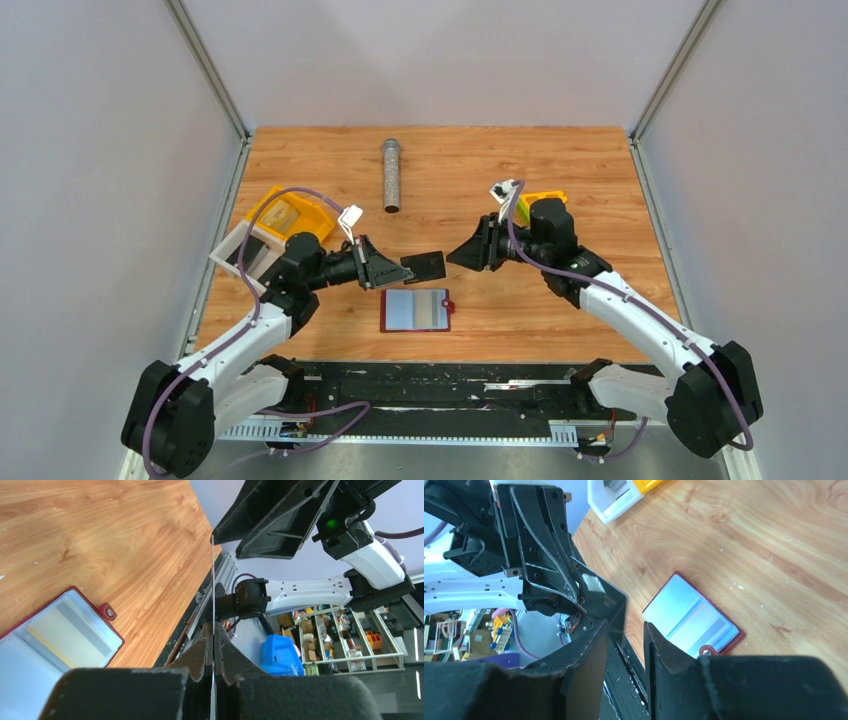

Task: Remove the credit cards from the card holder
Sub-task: Place the credit card in the storage box.

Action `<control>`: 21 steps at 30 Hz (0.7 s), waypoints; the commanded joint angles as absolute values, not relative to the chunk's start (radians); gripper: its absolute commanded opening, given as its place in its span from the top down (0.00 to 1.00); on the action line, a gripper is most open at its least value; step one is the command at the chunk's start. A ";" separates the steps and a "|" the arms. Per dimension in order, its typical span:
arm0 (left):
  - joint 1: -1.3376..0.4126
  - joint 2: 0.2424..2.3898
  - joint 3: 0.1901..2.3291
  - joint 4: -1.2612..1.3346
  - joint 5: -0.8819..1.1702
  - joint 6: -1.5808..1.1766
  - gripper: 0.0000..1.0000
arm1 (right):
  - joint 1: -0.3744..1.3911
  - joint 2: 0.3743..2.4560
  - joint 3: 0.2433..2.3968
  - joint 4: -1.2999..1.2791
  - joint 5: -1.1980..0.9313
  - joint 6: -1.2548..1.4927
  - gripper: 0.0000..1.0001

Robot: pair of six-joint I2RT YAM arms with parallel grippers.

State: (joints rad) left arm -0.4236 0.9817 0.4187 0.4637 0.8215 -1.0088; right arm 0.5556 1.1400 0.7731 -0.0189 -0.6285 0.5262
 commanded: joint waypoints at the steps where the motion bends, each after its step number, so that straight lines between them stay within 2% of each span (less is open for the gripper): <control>1: -0.407 0.954 0.424 0.439 0.802 -0.989 1.00 | 0.522 1.097 0.776 0.003 -0.656 0.518 0.66; 4: -0.366 0.917 0.450 0.366 0.783 -0.963 1.00 | 0.520 1.095 0.776 0.005 -0.667 0.521 0.63; 11: -0.113 0.852 0.538 0.075 0.805 -0.853 1.00 | 0.519 1.089 0.754 0.005 -0.632 0.530 0.54; 17: 0.188 0.876 0.664 -0.204 0.872 -0.677 1.00 | 0.520 1.056 0.720 -0.022 -0.641 0.522 0.24; 21: 0.358 0.930 0.750 -0.376 0.826 -0.561 1.00 | 0.520 1.004 0.701 -0.047 -0.631 0.494 0.07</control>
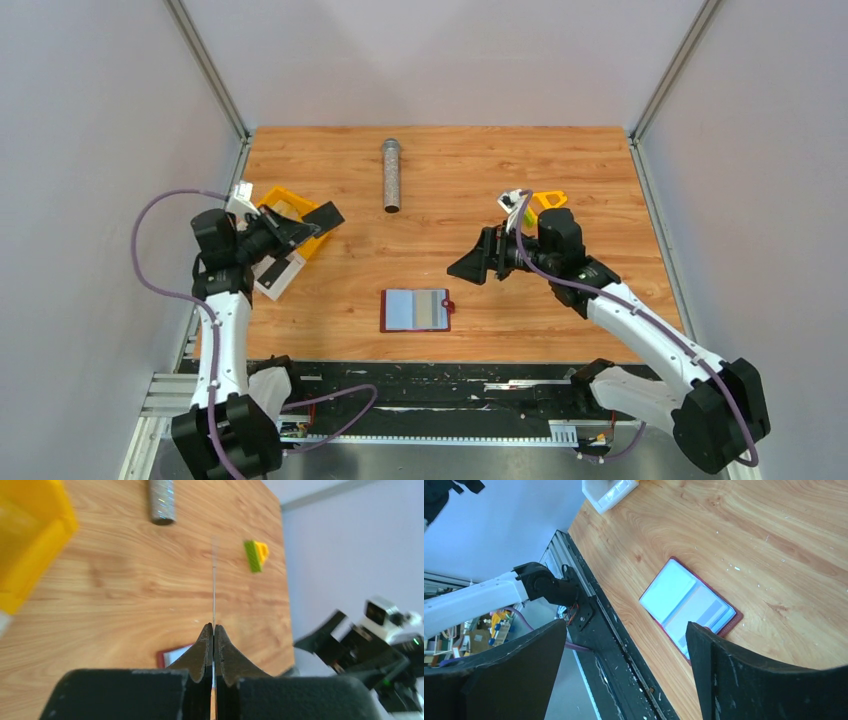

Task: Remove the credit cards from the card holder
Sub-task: Place the credit card in the storage box.

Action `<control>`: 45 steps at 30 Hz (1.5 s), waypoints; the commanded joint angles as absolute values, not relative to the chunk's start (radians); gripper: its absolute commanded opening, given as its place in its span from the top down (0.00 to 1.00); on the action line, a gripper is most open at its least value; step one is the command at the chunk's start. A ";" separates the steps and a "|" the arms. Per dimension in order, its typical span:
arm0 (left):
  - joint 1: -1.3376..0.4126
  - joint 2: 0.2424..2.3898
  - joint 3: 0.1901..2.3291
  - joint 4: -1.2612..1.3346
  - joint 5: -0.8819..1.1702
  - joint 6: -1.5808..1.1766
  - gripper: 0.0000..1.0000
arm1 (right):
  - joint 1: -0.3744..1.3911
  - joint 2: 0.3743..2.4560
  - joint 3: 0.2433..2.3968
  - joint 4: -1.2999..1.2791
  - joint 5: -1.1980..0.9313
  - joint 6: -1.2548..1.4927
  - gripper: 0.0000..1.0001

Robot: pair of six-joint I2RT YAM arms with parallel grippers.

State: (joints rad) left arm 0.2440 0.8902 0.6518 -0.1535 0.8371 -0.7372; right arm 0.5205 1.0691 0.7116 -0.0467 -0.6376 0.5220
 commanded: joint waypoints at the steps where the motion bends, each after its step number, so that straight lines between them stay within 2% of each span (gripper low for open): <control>1: 0.386 0.943 0.765 -0.453 0.787 -0.528 1.00 | 0.520 0.994 0.694 -0.053 -0.626 0.488 0.04; 2: 0.414 0.972 0.793 -0.484 0.724 -0.516 1.00 | 0.520 0.983 0.689 -0.055 -0.624 0.484 0.01; 8: 0.566 1.022 0.842 -0.546 0.653 -0.511 1.00 | 0.519 0.950 0.671 -0.058 -0.643 0.459 0.00; 21: 0.578 1.111 0.953 -0.628 0.397 -0.429 1.00 | 0.540 0.943 0.673 -0.062 -0.625 0.411 0.00; 33: 0.580 1.209 0.937 -0.546 0.350 -0.458 1.00 | 0.555 0.915 0.663 -0.074 -0.571 0.397 0.00; 45: 0.581 1.256 0.966 -0.569 0.270 -0.442 1.00 | 0.555 0.913 0.666 -0.082 -0.566 0.397 0.00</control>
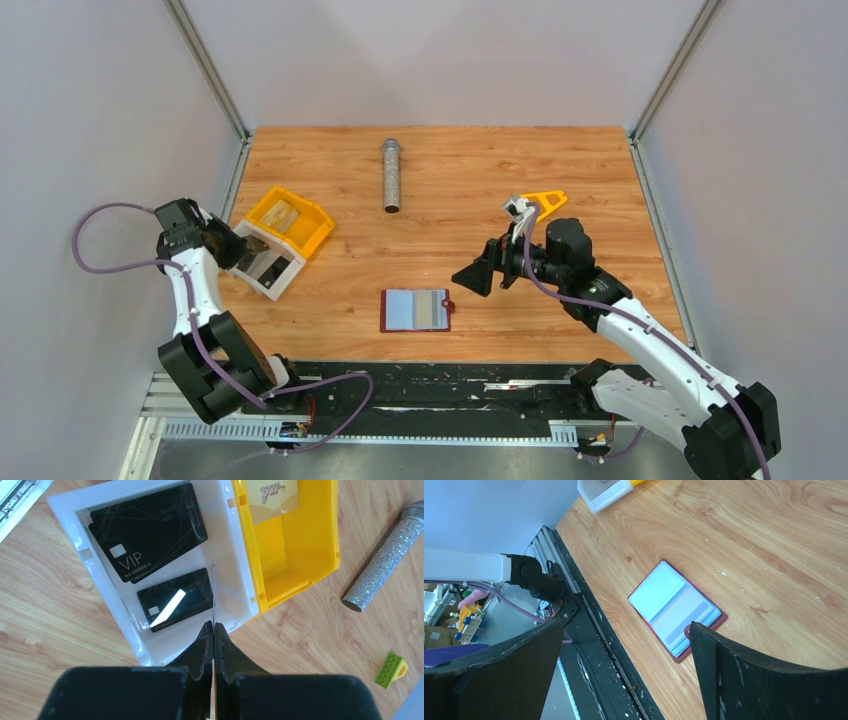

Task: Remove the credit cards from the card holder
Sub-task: Place the credit card in the storage box.

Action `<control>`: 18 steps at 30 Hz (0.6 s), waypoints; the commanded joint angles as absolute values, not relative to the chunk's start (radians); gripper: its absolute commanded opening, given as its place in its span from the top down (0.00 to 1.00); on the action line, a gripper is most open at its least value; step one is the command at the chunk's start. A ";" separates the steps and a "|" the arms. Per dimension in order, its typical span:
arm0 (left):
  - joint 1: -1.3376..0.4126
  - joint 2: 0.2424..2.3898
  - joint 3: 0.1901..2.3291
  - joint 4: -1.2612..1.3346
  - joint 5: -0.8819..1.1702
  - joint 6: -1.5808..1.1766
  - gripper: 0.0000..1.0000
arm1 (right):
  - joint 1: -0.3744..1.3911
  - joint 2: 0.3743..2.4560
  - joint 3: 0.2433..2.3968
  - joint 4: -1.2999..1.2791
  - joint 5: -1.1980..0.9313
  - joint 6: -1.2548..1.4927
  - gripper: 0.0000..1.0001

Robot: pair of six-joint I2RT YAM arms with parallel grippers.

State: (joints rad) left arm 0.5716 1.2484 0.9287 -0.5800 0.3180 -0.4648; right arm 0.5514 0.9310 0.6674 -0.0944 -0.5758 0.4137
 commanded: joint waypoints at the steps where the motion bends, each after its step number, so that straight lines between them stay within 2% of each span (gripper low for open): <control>1: 0.581 1.264 0.974 -0.575 0.257 -0.437 1.00 | 0.555 0.914 0.666 -0.084 -0.565 0.396 0.00; 18: 0.583 1.333 0.983 -0.503 0.251 -0.450 1.00 | 0.555 0.947 0.676 -0.086 -0.559 0.393 0.00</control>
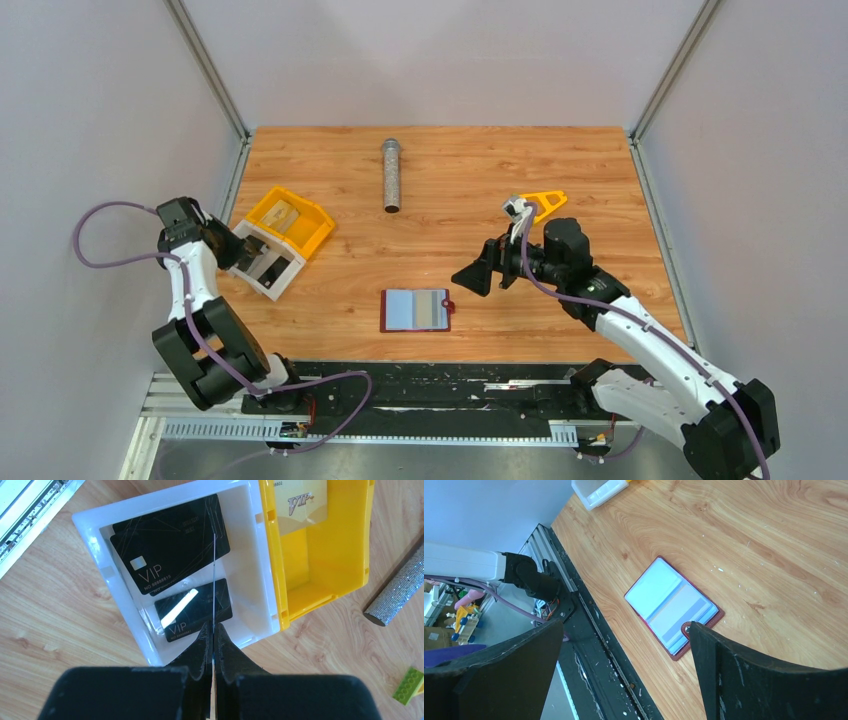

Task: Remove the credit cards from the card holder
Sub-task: Place the credit card in the storage box.

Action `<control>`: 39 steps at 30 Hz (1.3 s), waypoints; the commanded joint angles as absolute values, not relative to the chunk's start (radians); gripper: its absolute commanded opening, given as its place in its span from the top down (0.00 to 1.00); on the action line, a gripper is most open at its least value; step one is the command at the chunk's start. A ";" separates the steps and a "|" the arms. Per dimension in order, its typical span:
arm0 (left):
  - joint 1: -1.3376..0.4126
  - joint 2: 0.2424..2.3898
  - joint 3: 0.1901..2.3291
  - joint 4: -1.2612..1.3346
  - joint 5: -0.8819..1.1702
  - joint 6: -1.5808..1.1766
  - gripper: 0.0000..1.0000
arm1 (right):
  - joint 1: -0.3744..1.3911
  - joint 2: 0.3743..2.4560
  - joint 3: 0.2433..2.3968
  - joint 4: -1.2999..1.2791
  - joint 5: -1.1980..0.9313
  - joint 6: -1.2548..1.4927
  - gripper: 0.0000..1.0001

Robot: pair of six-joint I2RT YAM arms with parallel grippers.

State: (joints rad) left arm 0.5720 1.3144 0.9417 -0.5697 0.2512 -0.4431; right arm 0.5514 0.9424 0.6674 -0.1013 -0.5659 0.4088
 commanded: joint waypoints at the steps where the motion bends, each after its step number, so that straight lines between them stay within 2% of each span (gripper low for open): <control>1: 0.583 1.337 0.984 -0.494 0.254 -0.449 1.00 | 0.554 0.946 0.676 -0.086 -0.560 0.393 0.00; 25: 0.586 1.408 0.993 -0.426 0.234 -0.460 1.00 | 0.553 0.987 0.683 -0.086 -0.554 0.383 0.00; 39: 0.586 1.426 1.003 -0.472 0.129 -0.472 0.81 | 0.552 0.994 0.685 -0.087 -0.552 0.382 0.00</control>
